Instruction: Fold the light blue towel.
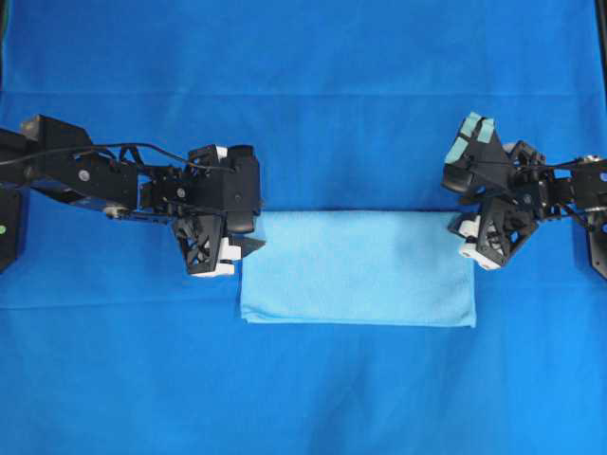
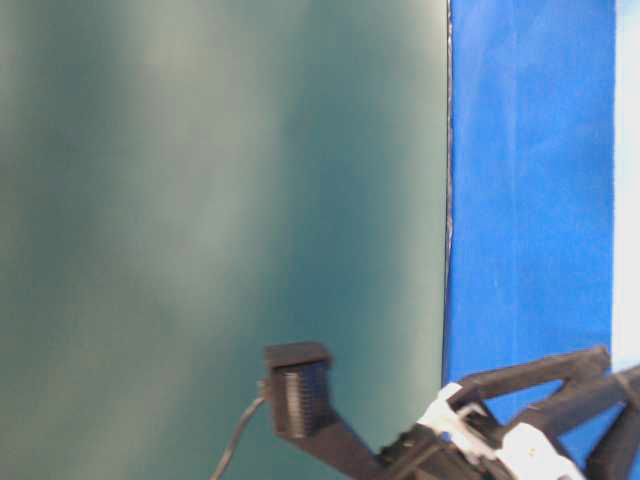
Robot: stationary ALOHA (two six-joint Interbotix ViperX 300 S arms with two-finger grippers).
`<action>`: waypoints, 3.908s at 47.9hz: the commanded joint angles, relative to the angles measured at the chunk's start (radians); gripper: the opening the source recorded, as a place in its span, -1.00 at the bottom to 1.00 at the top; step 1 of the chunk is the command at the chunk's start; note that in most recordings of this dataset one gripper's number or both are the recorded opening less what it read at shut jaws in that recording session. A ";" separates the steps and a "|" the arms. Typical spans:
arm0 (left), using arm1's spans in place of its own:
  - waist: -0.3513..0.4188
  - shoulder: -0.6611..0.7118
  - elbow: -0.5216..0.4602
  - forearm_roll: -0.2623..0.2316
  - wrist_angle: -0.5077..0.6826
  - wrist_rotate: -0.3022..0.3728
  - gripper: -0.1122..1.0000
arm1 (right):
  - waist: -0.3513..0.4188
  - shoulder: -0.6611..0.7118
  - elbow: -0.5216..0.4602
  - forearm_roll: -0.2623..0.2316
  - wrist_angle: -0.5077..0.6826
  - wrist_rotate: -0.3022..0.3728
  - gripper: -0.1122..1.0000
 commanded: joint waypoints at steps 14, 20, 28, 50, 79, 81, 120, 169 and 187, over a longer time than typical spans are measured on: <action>0.011 0.037 -0.005 0.002 -0.009 0.012 0.42 | -0.018 0.049 0.003 -0.005 -0.074 -0.002 0.29; 0.011 0.037 -0.005 0.002 0.002 0.012 0.26 | -0.018 0.046 0.005 -0.005 -0.067 -0.002 0.27; 0.011 0.037 -0.015 0.002 0.052 0.025 -0.28 | -0.018 0.038 0.009 -0.005 -0.058 -0.003 -0.17; 0.012 -0.041 -0.084 0.002 0.252 0.040 -0.72 | -0.018 -0.110 0.015 -0.005 0.002 -0.005 -0.75; 0.012 -0.436 -0.117 0.000 0.428 0.014 -0.72 | -0.017 -0.574 -0.091 -0.035 0.308 -0.021 -0.75; 0.012 -0.446 -0.115 0.000 0.428 0.014 -0.72 | -0.017 -0.591 -0.091 -0.040 0.311 -0.021 -0.75; -0.161 -0.310 -0.259 0.000 0.310 0.009 -0.72 | -0.265 -0.457 -0.144 -0.232 0.206 -0.011 -0.75; -0.281 -0.023 -0.548 0.000 0.221 0.025 -0.72 | -0.382 -0.115 -0.383 -0.373 0.064 -0.023 -0.75; -0.241 0.123 -0.652 0.002 0.078 0.029 -0.72 | -0.397 -0.219 -0.298 -0.379 0.158 -0.023 -0.75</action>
